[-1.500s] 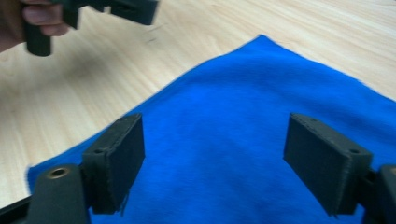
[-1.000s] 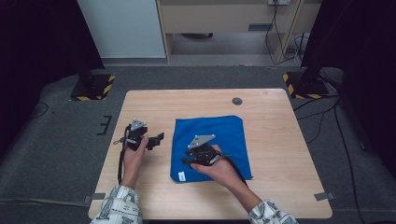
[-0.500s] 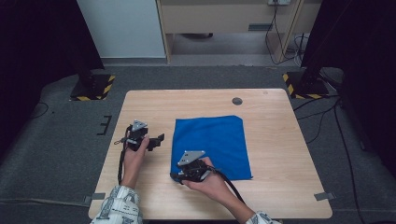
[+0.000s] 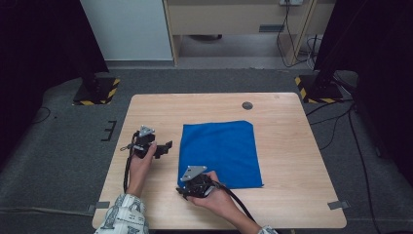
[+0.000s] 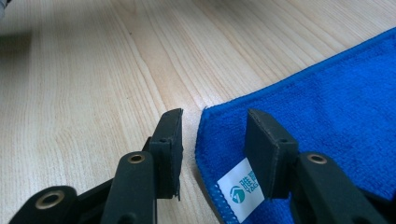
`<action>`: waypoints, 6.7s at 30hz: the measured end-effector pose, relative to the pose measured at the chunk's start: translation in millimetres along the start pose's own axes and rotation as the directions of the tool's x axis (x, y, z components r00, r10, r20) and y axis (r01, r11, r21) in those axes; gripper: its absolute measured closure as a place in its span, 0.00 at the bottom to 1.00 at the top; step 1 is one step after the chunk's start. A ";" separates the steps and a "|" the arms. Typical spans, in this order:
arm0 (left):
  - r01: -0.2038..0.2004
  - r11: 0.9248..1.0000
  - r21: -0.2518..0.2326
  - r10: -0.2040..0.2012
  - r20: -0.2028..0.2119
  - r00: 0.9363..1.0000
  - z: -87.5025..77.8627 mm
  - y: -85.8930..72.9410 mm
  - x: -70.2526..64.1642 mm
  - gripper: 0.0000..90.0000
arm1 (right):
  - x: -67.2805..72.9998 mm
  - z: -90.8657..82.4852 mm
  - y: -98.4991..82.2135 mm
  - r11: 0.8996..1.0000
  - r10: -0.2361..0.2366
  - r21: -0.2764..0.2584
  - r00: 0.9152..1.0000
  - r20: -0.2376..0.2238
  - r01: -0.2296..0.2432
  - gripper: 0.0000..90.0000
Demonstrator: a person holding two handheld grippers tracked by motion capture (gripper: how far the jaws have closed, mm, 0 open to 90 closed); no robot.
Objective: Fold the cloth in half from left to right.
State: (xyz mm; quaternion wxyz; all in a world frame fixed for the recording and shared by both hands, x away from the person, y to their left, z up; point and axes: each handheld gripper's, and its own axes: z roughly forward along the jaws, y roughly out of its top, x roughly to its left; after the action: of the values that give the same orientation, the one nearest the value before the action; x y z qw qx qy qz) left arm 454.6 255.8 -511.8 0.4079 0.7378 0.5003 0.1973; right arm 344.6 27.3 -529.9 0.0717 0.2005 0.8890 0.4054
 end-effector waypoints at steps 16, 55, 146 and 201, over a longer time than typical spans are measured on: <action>0.011 1.000 0.013 -0.012 0.052 0.999 5.4 11.8 -4.6 0.15 | -1.0 -3.5 7.0 0.999 0.019 -0.029 0.999 -0.026 -0.019 0.99; -0.162 0.979 0.122 0.156 0.052 0.986 87.0 36.7 -20.1 0.73 | 24.5 -6.1 -0.9 0.996 0.065 -0.063 0.996 -0.069 -0.070 0.99; -0.067 0.997 0.035 0.063 0.115 0.991 29.2 99.0 -9.9 0.98 | 42.8 -36.5 43.4 0.967 0.109 -0.236 0.993 0.054 -0.094 1.00; -0.083 0.993 0.089 0.071 0.131 0.989 82.2 108.6 -66.3 0.98 | 6.7 -83.0 -15.5 0.972 0.147 -0.200 0.983 0.113 -0.122 1.00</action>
State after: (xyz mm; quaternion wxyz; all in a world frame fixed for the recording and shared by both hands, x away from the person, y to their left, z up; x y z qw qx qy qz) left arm 546.9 144.9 -465.8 0.3958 0.7861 0.4531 0.1415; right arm 309.8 -36.5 -486.4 0.1195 0.2780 0.8237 0.4796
